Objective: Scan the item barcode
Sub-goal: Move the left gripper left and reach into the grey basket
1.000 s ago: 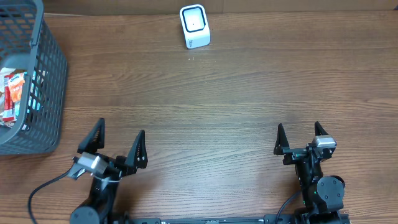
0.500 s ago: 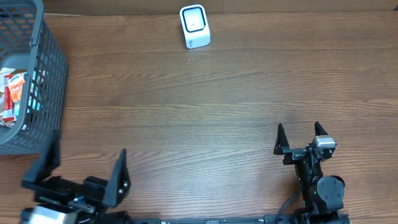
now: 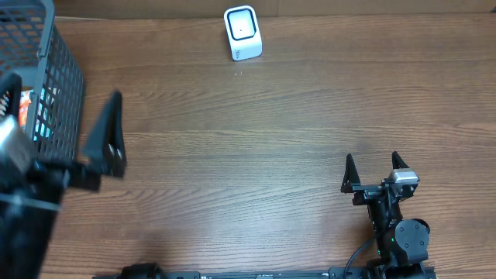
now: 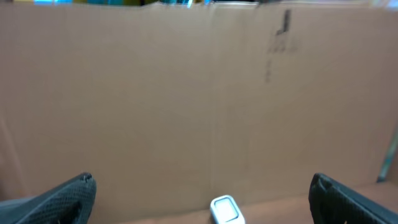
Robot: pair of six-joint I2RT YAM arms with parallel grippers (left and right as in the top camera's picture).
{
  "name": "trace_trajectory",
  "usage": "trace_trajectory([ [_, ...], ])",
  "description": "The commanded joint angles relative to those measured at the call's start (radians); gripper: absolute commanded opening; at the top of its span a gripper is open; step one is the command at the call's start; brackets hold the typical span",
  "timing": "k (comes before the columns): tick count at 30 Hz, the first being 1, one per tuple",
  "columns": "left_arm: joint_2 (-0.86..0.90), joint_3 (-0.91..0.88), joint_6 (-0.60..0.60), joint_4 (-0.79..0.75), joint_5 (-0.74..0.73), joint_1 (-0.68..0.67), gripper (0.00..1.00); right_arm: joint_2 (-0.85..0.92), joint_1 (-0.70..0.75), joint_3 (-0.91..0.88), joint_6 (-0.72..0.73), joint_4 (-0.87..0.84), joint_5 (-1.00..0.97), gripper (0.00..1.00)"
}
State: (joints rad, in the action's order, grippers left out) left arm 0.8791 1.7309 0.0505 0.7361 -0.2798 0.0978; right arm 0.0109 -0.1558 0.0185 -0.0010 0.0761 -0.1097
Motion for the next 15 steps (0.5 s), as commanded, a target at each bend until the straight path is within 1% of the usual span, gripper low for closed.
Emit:
trace_trajectory([
  [1,0.122,0.173,-0.055,0.089,0.066,-0.003,1.0,-0.008,0.004,-0.011,-0.007,-0.003,-0.001,1.0],
  [5,0.203,0.275,-0.055,0.159,0.108,-0.003,1.0,-0.008,0.004,-0.011,-0.007,-0.003,-0.001,1.0],
  [9,0.24,0.308,-0.06,0.208,0.23,0.0,1.0,-0.008,0.004,-0.011,-0.007,-0.003,-0.001,1.0],
  [13,0.257,0.307,-0.18,0.245,0.36,0.002,1.0,-0.008,0.004,-0.011,-0.007,-0.003,-0.001,1.0],
  [14,0.267,0.307,-0.238,0.259,0.431,0.002,1.0,-0.008,0.004,-0.011,-0.007,-0.003,-0.001,1.0],
  [15,0.272,0.307,-0.262,0.263,0.465,0.002,1.0,-0.008,0.004,-0.011,-0.007,-0.003,-0.001,1.0],
])
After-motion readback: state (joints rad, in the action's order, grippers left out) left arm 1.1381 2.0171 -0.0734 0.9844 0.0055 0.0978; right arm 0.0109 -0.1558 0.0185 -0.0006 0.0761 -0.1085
